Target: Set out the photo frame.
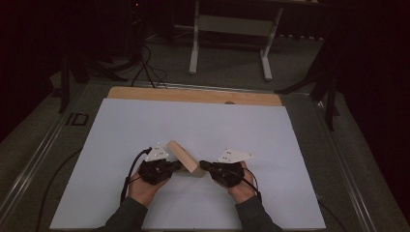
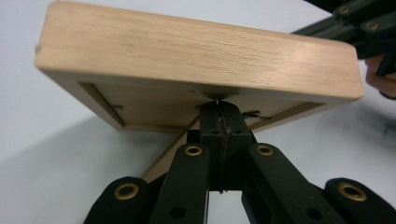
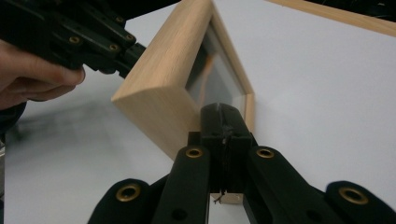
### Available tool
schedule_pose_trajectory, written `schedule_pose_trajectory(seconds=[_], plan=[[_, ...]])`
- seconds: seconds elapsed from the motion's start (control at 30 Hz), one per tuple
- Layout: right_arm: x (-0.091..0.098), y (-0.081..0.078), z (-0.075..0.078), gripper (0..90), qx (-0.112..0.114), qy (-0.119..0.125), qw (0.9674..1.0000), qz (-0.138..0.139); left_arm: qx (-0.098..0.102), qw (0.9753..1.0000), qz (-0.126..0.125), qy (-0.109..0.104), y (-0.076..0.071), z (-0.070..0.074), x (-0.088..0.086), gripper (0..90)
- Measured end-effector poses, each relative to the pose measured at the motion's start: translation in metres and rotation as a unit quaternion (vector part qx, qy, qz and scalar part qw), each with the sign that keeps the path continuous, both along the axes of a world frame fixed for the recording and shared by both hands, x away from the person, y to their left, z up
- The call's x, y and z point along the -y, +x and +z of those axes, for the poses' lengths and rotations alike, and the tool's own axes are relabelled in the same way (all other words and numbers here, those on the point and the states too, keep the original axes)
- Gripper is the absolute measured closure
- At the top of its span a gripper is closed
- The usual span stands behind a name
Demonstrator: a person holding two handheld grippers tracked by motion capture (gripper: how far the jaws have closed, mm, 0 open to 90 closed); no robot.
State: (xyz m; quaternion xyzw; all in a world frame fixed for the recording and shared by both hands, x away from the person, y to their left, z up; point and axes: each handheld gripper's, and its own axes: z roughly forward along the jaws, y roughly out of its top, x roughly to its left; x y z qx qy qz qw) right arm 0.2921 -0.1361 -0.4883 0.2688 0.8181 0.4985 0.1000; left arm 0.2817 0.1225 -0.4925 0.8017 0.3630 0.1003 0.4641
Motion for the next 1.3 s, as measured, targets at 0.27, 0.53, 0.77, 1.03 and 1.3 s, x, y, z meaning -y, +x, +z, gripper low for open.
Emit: schedule_pose_trajectory(seconds=[0.27,0.53,0.77,1.03,1.3], plan=[[-0.007,-0.001,-0.004,89.5,-0.001,-0.008,0.9999,0.008,-0.003,1.0,0.0,0.003,0.0,-0.002,0.002,89.7],[-0.013,-0.003,-0.005,89.6,0.0,-0.012,0.9998,0.015,-0.006,1.0,-0.001,0.007,-0.001,-0.005,0.002,89.7],[-0.014,-0.004,-0.006,89.6,0.001,-0.016,0.9997,0.016,-0.008,0.9999,-0.002,0.01,0.0,-0.007,0.004,89.6],[-0.018,-0.005,-0.007,89.7,0.002,-0.017,0.9997,0.016,-0.011,0.9999,0.002,0.008,0.001,-0.008,0.001,89.7],[-0.023,-0.007,-0.008,89.7,0.004,-0.015,0.9997,0.021,-0.019,0.9997,0.012,0.003,0.003,-0.011,-0.002,89.6]])
